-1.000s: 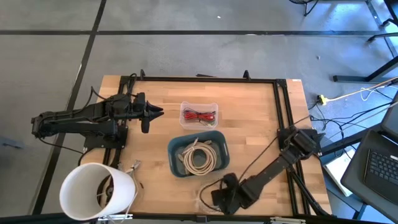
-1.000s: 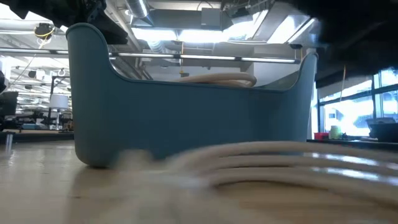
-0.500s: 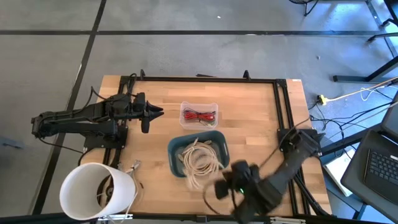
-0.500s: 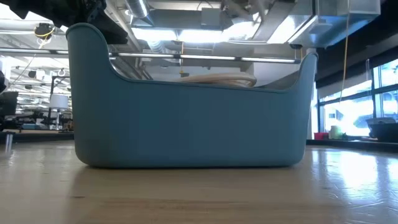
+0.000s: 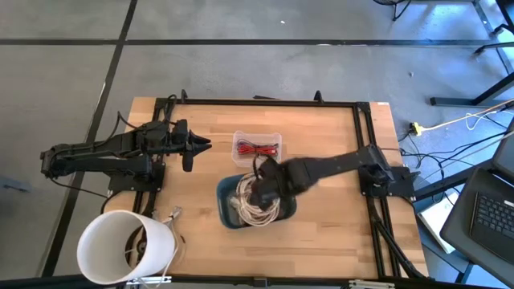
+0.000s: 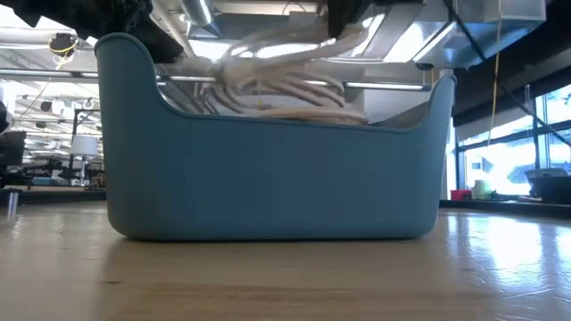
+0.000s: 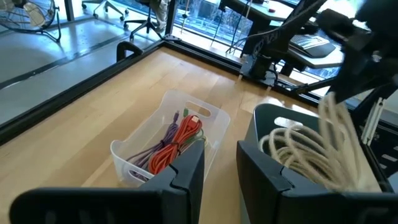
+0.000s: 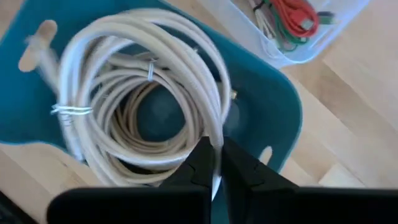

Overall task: Pick & Place USB Port
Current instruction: Put the brown HDMI cable into the blue bin

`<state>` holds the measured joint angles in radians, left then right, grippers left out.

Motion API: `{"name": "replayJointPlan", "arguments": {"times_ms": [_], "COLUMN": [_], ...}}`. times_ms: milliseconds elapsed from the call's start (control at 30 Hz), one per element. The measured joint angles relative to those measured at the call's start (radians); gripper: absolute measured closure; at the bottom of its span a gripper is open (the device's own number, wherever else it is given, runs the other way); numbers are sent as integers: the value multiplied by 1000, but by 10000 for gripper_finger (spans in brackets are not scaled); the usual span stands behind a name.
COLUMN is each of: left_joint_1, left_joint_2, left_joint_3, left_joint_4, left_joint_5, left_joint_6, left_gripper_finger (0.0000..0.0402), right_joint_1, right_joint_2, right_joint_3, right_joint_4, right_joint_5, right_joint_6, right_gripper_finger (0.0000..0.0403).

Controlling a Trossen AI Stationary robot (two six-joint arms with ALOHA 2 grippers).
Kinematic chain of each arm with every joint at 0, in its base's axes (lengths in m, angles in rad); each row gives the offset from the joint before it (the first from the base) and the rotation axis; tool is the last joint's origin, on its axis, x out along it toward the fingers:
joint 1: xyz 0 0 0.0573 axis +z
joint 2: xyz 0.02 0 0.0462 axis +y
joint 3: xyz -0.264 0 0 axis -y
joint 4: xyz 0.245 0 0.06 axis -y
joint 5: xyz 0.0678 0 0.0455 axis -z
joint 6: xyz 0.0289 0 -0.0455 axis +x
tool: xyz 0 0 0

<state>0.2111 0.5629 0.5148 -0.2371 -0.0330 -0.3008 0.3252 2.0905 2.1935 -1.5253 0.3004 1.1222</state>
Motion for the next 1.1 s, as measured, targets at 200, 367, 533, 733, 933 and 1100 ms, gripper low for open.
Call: {"name": "replayJointPlan", "arguments": {"times_ms": [200, 367, 533, 733, 933, 1100], "left_joint_1": [0, 0, 0, 0, 0, 0], "left_joint_2": [0, 0, 0, 0, 0, 0], "left_joint_3": [0, 0, 0, 0, 0, 0], "left_joint_4": [0, 0, 0, 0, 0, 0], "left_joint_5": [0, 0, 0, 0, 0, 0], "left_joint_6": [0, 0, 0, 0, 0, 0], "left_gripper_finger": [315, 315, 315, 315, 315, 315], "right_joint_1": [-56, -83, -101, -121, -158, -188], "right_joint_2": [-2, -2, -2, -13, -4, -6], "right_joint_3": [-85, -249, -440, -554, -521, -471], "right_joint_4": [108, 254, 400, 483, 425, 418], "right_joint_5": [-100, -194, -252, -281, -185, -169], "right_joint_6": [-94, -134, -135, -130, -104, -108], "right_gripper_finger": [391, 391, 391, 391, 391, 352]}}
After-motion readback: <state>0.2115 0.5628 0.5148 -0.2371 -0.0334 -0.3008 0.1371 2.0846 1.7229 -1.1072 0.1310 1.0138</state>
